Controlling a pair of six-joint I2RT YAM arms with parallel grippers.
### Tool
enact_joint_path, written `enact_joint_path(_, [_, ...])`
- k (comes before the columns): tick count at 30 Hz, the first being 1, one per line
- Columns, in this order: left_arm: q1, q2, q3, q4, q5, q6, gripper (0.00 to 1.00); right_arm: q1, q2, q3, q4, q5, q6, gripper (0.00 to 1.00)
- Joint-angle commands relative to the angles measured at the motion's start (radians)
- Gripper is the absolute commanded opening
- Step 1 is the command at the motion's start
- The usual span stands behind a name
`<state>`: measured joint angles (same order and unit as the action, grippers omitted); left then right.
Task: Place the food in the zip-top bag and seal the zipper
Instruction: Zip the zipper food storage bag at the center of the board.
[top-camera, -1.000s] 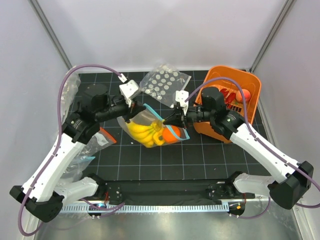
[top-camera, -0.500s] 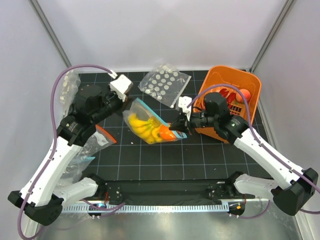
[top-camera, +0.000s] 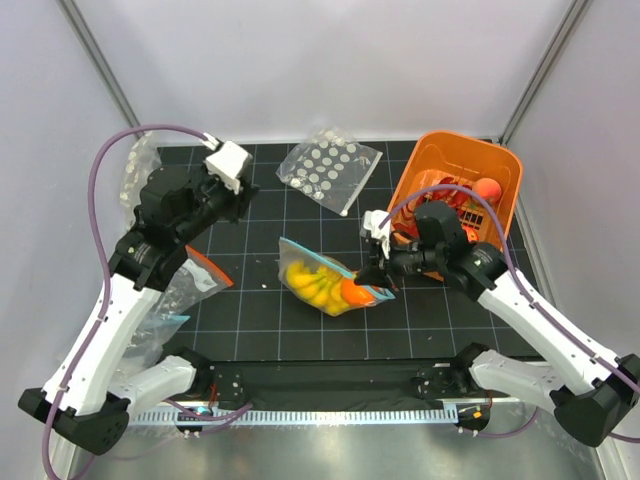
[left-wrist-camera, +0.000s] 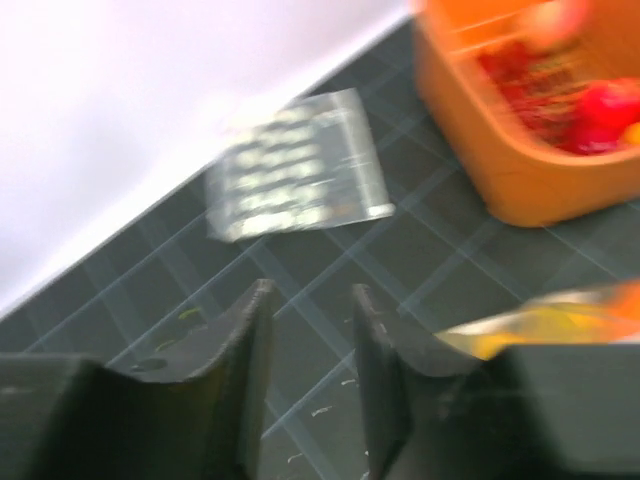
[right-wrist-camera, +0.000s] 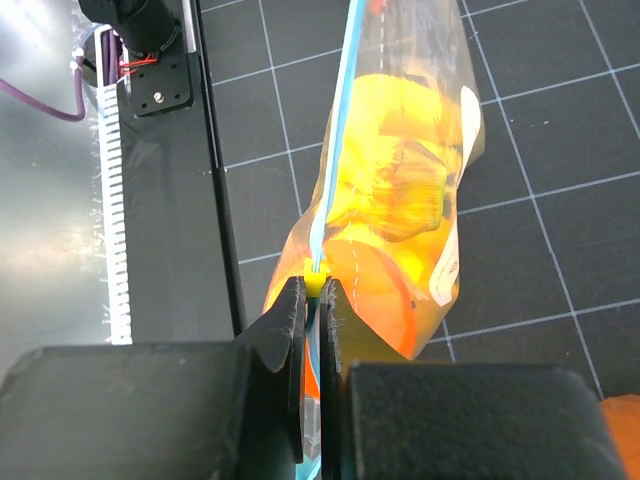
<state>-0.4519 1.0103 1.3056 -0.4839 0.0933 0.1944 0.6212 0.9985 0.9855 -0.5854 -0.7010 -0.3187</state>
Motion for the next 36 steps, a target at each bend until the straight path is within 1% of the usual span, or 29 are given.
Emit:
enact_joint_path(1, [-0.001,0.004,-0.012,0.094,0.406,-0.061,0.43,-0.003,0.046,0.093,0.013,-0.008,0.021,0.01])
enact_joint_path(2, [-0.001,0.007,-0.015,0.102,0.499,-0.073,0.50,-0.003,0.055,0.110,0.010,-0.012,0.020,0.01])
enact_joint_path(3, [-0.002,0.007,-0.020,0.123,0.528,-0.081,0.58,-0.003,0.061,0.145,0.006,-0.012,0.017,0.01])
enact_joint_path(5, [-0.002,0.007,-0.025,0.136,0.572,-0.084,0.62,-0.003,0.094,0.197,-0.031,0.001,0.020,0.01])
enact_joint_path(6, [-0.002,0.007,-0.025,0.137,0.582,-0.076,0.64,-0.003,0.107,0.262,-0.053,0.005,0.021,0.01])
enact_joint_path(8, [-0.002,0.008,-0.026,0.136,0.608,-0.066,0.64,-0.005,0.171,0.349,-0.148,0.003,0.024,0.01])
enact_joint_path(10, [-0.005,0.014,-0.037,0.139,0.641,-0.067,0.66,-0.002,0.247,0.512,-0.240,0.024,0.067,0.01])
enact_joint_path(11, [-0.008,0.014,-0.042,0.139,0.649,-0.067,0.66,-0.002,0.273,0.513,-0.275,0.024,0.067,0.01])
enact_joint_path(12, [-0.011,0.017,-0.048,0.140,0.655,-0.066,0.66,0.002,0.291,0.572,-0.342,0.028,0.066,0.01])
enact_joint_path(14, [-0.024,0.030,-0.060,0.140,0.664,-0.062,0.66,0.009,0.316,0.608,-0.382,0.041,0.037,0.01])
enact_joint_path(17, [-0.044,0.050,-0.071,0.142,0.669,-0.046,0.66,0.011,0.298,0.590,-0.376,0.058,0.027,0.01])
enact_joint_path(24, [-0.106,0.134,-0.059,0.139,0.666,0.028,0.67,0.011,0.284,0.561,-0.386,0.012,0.007,0.01])
enact_joint_path(29, [-0.162,0.192,-0.009,0.045,0.744,0.095,0.67,0.011,0.292,0.584,-0.439,0.015,-0.059,0.01])
enact_joint_path(32, [-0.197,0.229,0.009,-0.013,0.764,0.122,0.66,0.011,0.299,0.587,-0.470,-0.002,-0.094,0.01])
enact_joint_path(34, [-0.220,0.251,0.017,-0.042,0.766,0.131,0.63,0.011,0.295,0.582,-0.464,-0.008,-0.103,0.01])
enact_joint_path(36, [-0.226,0.264,0.032,-0.064,0.772,0.132,0.51,0.011,0.290,0.576,-0.453,-0.006,-0.106,0.01])
